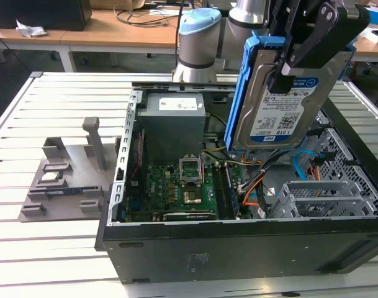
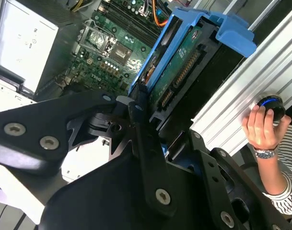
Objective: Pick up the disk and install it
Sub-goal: 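Pick up the disk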
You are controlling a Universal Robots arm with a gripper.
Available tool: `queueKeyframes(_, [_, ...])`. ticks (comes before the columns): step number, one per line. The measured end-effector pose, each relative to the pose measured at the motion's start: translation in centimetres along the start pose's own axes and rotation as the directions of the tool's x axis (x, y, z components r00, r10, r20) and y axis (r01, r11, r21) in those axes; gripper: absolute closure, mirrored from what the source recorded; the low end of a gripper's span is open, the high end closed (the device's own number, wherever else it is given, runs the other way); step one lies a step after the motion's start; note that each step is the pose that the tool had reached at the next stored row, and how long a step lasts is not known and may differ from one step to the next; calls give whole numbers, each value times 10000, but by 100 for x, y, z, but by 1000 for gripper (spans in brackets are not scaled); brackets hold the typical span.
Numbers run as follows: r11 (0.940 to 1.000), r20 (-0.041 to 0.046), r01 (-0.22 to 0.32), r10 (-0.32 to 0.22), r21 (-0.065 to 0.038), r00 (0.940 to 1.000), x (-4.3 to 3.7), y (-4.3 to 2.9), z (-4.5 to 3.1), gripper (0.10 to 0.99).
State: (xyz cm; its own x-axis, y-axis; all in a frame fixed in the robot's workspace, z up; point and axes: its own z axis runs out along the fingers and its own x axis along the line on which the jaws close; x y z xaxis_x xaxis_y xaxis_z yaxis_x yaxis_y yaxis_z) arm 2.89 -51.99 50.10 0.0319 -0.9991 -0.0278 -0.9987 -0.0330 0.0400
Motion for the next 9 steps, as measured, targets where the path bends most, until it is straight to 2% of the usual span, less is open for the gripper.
queueKeyframes(9, [10000, 1, 0, 0, 0, 10000, 160, 4, 53, 718])
